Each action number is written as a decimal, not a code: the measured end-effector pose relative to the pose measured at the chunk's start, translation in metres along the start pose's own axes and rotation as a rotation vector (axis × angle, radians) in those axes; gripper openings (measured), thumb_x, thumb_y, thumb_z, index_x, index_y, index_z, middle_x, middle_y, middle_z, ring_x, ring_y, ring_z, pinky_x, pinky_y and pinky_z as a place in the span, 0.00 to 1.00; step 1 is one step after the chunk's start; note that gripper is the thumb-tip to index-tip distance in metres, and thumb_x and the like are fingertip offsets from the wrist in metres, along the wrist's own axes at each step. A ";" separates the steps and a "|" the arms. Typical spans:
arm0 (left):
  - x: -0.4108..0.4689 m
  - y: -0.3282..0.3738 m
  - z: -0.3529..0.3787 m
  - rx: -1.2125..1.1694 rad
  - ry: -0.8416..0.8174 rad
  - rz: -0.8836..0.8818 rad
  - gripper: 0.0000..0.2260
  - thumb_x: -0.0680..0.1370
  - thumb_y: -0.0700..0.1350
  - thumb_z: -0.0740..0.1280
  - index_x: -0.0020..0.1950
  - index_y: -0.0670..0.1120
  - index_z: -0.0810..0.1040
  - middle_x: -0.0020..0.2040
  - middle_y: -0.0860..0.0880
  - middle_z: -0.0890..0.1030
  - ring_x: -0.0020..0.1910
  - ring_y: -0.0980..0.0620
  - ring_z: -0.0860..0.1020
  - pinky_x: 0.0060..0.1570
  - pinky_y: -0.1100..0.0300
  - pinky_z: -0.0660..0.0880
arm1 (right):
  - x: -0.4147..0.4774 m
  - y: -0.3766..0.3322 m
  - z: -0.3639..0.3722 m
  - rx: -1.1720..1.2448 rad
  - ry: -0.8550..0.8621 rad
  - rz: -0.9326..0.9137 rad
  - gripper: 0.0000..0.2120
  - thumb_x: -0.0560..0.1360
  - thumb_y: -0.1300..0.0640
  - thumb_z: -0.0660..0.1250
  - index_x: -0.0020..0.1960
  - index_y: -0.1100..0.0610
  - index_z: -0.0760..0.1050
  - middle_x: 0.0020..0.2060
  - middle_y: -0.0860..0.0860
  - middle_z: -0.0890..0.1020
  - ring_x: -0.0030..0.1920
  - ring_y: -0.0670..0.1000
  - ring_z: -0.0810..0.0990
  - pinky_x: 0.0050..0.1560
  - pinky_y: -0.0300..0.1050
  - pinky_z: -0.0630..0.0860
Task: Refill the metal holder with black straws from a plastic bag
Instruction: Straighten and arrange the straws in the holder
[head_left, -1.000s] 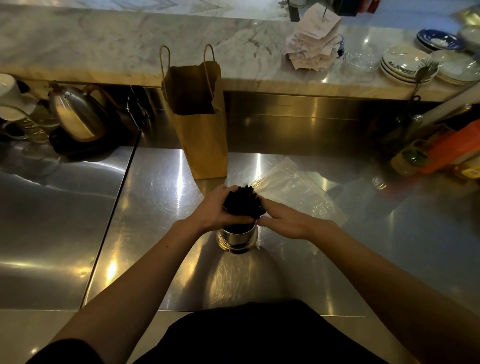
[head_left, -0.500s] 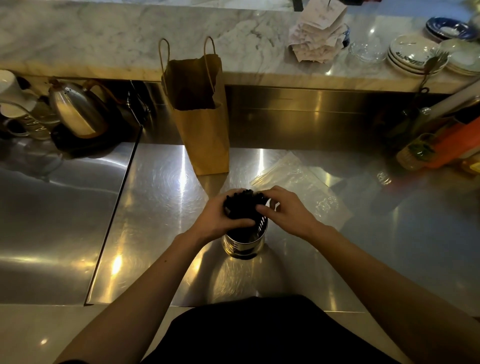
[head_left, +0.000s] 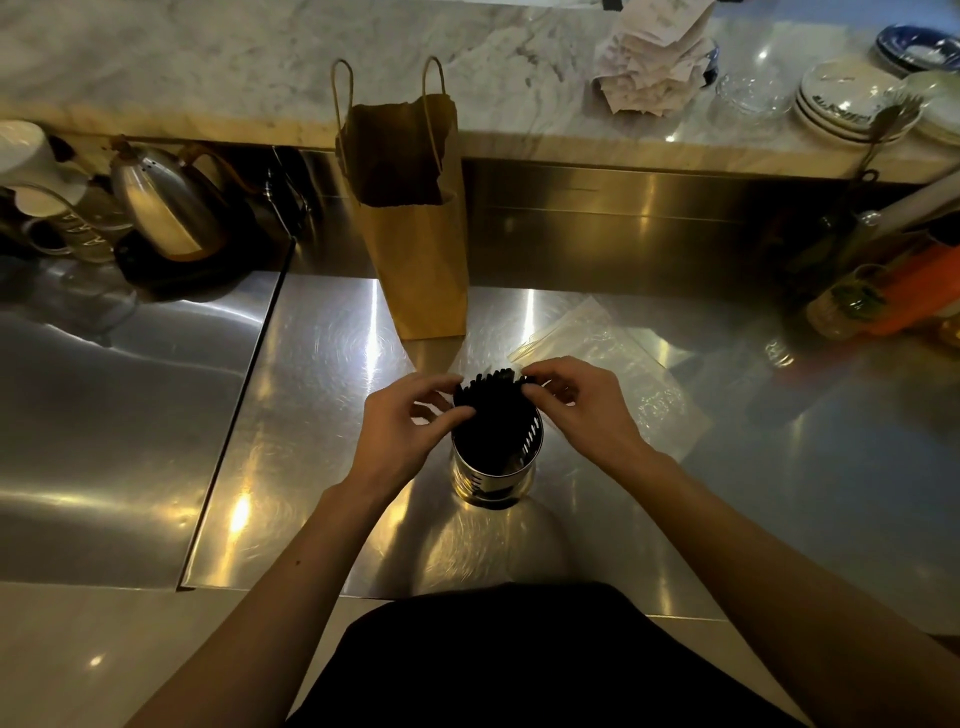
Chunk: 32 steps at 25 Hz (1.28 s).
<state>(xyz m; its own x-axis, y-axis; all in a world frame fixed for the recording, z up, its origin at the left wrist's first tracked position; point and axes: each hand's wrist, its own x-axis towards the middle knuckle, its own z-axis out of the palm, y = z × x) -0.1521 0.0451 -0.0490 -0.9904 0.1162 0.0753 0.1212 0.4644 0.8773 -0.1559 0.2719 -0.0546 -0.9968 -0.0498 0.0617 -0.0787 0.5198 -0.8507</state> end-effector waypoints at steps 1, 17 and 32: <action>-0.001 -0.001 0.000 -0.011 0.016 -0.008 0.14 0.72 0.42 0.76 0.57 0.44 0.83 0.50 0.48 0.85 0.46 0.54 0.83 0.48 0.63 0.80 | 0.000 0.000 0.000 0.002 0.013 -0.003 0.09 0.76 0.60 0.71 0.56 0.57 0.82 0.47 0.49 0.84 0.45 0.47 0.83 0.49 0.35 0.79; -0.008 -0.003 0.012 -0.018 0.191 0.107 0.08 0.74 0.37 0.73 0.53 0.42 0.85 0.48 0.48 0.86 0.47 0.54 0.84 0.48 0.61 0.81 | -0.007 -0.003 0.002 -0.017 0.117 -0.062 0.06 0.75 0.63 0.71 0.51 0.59 0.84 0.42 0.50 0.86 0.43 0.46 0.83 0.48 0.28 0.74; -0.005 -0.003 0.013 0.112 0.164 0.198 0.08 0.74 0.37 0.73 0.53 0.43 0.83 0.46 0.48 0.85 0.41 0.55 0.81 0.43 0.74 0.75 | -0.008 0.000 0.002 -0.030 0.114 -0.072 0.08 0.76 0.62 0.70 0.54 0.58 0.83 0.47 0.49 0.86 0.47 0.43 0.81 0.50 0.27 0.75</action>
<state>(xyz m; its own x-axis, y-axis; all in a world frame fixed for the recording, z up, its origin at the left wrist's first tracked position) -0.1465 0.0549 -0.0585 -0.9432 0.0744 0.3238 0.3108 0.5422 0.7807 -0.1482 0.2703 -0.0562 -0.9832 0.0082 0.1825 -0.1488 0.5437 -0.8260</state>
